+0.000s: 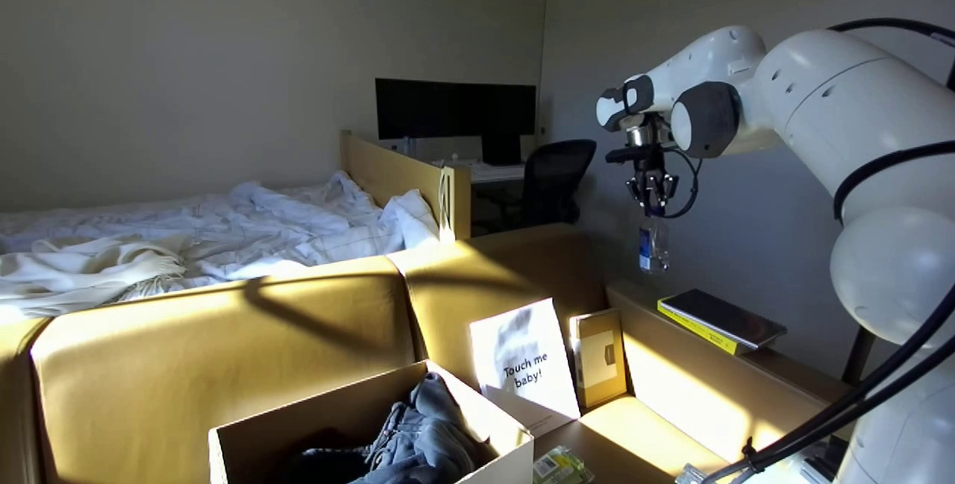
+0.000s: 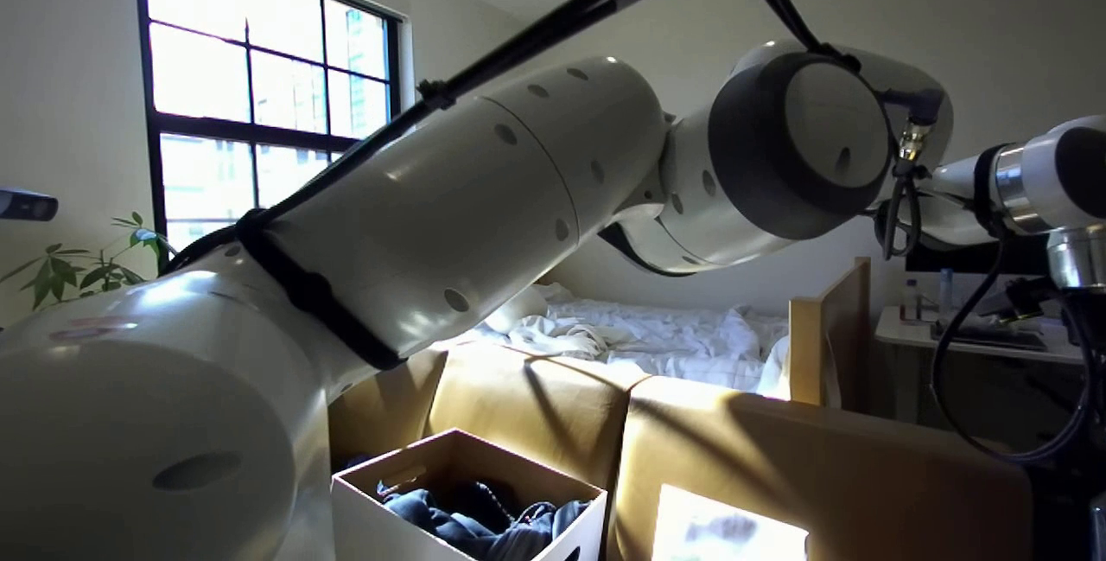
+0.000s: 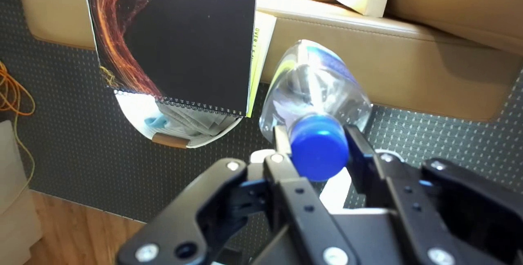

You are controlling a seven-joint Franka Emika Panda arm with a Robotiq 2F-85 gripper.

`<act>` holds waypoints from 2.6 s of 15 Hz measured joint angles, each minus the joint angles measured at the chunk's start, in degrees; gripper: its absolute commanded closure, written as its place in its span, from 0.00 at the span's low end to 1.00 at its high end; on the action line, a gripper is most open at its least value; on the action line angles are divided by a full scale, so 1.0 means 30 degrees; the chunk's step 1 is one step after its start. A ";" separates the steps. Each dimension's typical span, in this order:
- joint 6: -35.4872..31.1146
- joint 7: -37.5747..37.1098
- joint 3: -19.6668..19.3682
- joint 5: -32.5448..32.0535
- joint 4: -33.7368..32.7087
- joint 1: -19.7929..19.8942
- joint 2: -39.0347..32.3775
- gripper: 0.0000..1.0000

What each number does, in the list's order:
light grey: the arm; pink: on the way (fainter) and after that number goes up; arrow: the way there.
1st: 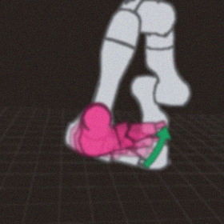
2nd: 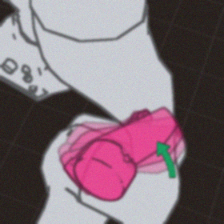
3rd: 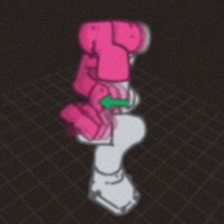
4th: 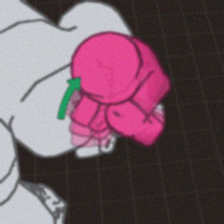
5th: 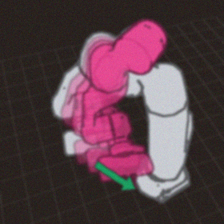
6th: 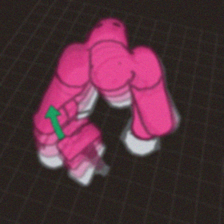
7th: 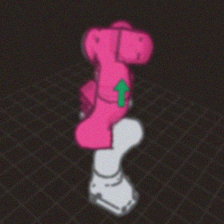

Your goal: Pick the bottle in the box and put it on the shoulder of the couch

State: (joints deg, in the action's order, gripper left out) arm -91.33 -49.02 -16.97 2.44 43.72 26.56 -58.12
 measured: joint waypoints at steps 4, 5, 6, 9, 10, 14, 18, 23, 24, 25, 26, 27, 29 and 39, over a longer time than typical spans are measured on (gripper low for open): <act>0.0839 0.0000 0.0126 0.0000 -0.2226 0.0462 -0.1291 0.87; 0.1065 0.0000 0.0203 0.0000 -0.2620 0.0535 -0.1589 0.87; 0.1273 0.0000 0.0295 -0.0001 -0.3007 0.0592 -0.1911 0.87; 0.1458 -0.0041 0.0462 -0.0002 -0.4132 0.0670 -0.2950 0.88; 0.1458 -0.0150 0.0485 -0.0005 -0.4536 0.0688 -0.3314 0.88; 0.1481 -0.0386 0.0647 -0.0028 -0.6158 0.0843 -0.4617 0.88; 0.1824 -0.0386 0.0971 -0.0039 -0.7058 0.0972 -0.5462 0.88; 0.1693 -0.0584 0.1015 -0.0044 -0.7245 0.0972 -0.5782 0.88; 0.1683 -0.0667 0.1015 -0.0044 -0.7245 0.0972 -0.5783 0.40; 0.1682 -0.0736 0.1015 -0.0044 -0.7245 0.0972 -0.5783 0.39; 0.1683 -0.0791 0.1014 -0.0044 -0.7241 0.0972 -0.5783 0.34; 0.1683 -0.0878 0.1012 -0.0044 -0.7238 0.0972 -0.5782 0.27; 0.1683 -0.1060 0.1010 -0.0044 -0.7239 0.0972 -0.5781 0.14; 0.2098 -0.1052 0.0992 -0.0044 -0.7364 0.1007 -0.5315 0.00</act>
State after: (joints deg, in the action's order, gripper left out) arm -85.04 -52.18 -13.99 2.30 21.62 29.58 -74.06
